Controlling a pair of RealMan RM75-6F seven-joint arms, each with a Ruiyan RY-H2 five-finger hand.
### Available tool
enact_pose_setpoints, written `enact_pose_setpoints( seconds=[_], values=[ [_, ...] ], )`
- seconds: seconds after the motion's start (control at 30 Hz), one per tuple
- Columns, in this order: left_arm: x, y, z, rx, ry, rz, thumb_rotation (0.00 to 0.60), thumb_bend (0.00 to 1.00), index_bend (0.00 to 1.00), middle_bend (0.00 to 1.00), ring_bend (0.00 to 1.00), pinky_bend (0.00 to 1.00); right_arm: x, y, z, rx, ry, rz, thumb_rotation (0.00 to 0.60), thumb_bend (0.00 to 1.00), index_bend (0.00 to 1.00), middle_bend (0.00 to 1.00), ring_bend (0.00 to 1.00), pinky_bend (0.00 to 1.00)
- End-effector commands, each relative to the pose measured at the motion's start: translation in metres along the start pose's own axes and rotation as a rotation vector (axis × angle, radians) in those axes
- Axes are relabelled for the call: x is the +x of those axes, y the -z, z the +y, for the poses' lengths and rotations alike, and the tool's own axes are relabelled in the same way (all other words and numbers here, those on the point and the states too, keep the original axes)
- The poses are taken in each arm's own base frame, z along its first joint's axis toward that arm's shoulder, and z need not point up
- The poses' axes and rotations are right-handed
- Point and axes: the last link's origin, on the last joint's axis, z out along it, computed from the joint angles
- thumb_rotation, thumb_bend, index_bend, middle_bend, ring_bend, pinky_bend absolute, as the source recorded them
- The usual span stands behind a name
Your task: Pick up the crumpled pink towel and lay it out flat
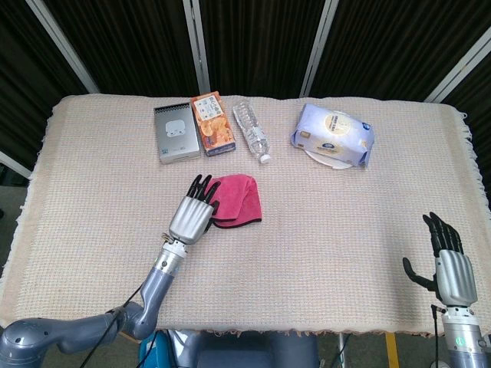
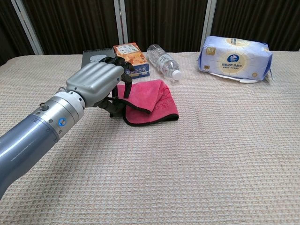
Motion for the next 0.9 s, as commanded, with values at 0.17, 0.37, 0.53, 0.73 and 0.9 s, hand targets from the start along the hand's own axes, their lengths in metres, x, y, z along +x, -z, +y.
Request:
enact_pose_setpoints(
  seconds=[0.17,0.37,0.53,0.73,0.9],
  values=[
    [0.033,-0.016,-0.001,-0.026,-0.003,0.067,0.600,0.45,0.56,0.12,0.00,0.00,-0.002,0.000,0.000,-0.004,0.005,-0.011,0.600,0.35,0.00,0.00,0.00,0.00],
    [0.089,-0.048,0.009,-0.061,0.013,0.131,0.600,0.45,0.57,0.13,0.00,0.00,-0.006,-0.003,0.001,-0.016,0.005,-0.023,0.600,0.35,0.00,0.00,0.00,0.00],
    [0.131,-0.077,0.024,-0.068,0.051,0.158,0.600,0.45,0.58,0.13,0.00,0.00,-0.008,-0.007,0.001,-0.028,-0.008,-0.034,0.600,0.35,0.00,0.00,0.00,0.00],
    [0.168,-0.107,0.049,-0.068,0.087,0.166,0.600,0.45,0.58,0.13,0.00,0.00,-0.014,-0.016,0.002,-0.045,-0.015,-0.056,0.600,0.35,0.00,0.00,0.00,0.00],
    [0.190,-0.127,0.076,-0.074,0.096,0.160,0.600,0.45,0.58,0.13,0.00,0.00,-0.019,-0.026,-0.001,-0.048,-0.029,-0.068,0.600,0.35,0.00,0.00,0.00,0.00]
  ],
)
